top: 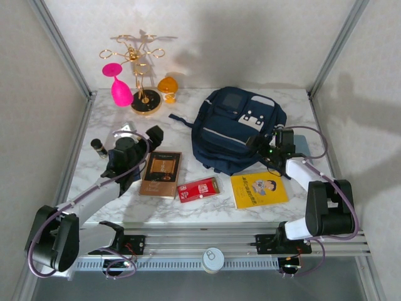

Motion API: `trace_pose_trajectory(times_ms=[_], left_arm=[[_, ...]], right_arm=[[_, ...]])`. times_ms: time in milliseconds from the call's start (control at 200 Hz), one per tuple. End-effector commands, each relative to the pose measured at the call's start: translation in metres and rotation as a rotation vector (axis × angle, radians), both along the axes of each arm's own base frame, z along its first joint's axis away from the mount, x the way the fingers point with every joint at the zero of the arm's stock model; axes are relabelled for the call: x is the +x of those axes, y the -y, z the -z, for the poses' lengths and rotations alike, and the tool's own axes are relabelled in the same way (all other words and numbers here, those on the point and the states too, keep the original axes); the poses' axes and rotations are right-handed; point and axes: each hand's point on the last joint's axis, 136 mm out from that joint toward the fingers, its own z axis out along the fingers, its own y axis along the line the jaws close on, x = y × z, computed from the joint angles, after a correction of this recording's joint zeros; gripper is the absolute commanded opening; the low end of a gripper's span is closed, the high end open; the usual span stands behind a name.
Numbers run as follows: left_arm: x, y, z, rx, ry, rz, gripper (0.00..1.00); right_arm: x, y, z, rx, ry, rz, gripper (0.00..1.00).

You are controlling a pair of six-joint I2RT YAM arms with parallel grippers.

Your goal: Pack books, pencil case, and school supplies into a backpack

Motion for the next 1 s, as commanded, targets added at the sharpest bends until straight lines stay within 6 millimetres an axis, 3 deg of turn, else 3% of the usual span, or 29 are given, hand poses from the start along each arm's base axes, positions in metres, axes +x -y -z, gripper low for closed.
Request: trace_pose_trajectory(times_ms=[0,220,496,621,716,791,876,996], left_arm=[[-0.005,0.025,-0.014,-0.039,0.021,0.039,0.99],[-0.006,0.064,-0.012,-0.019,0.009,0.096,0.99],[-0.005,0.088,-0.005,-0.011,-0.006,0.138,0.99],[-0.005,0.087,-0.002,0.03,-0.018,0.143,0.99],[-0.004,0.084,-0.002,0.061,-0.017,0.136,0.99],[-0.003,0.085,-0.005,0.072,-0.023,0.136,0.99],[-0.003,0.086,-0.007,0.07,-0.025,0.138,0.99],[-0.003,0.093,-0.005,0.052,-0.043,0.158,0.99]], right_arm=[[0.008,-0.018,-0.011,0.056,0.012,-0.037,0.99],[0.024,-0.037,-0.015,0.076,0.041,-0.034,0.99],[0.04,-0.077,-0.002,0.062,0.028,-0.073,0.99],[0.039,-0.11,-0.007,0.091,0.036,-0.119,0.99],[0.038,-0.147,-0.025,0.124,0.083,-0.182,0.99],[0.032,-0.162,-0.035,0.12,0.094,-0.214,0.99],[0.02,-0.158,-0.043,0.11,0.091,-0.211,0.99],[0.003,-0.122,-0.051,0.06,0.094,-0.155,0.99]])
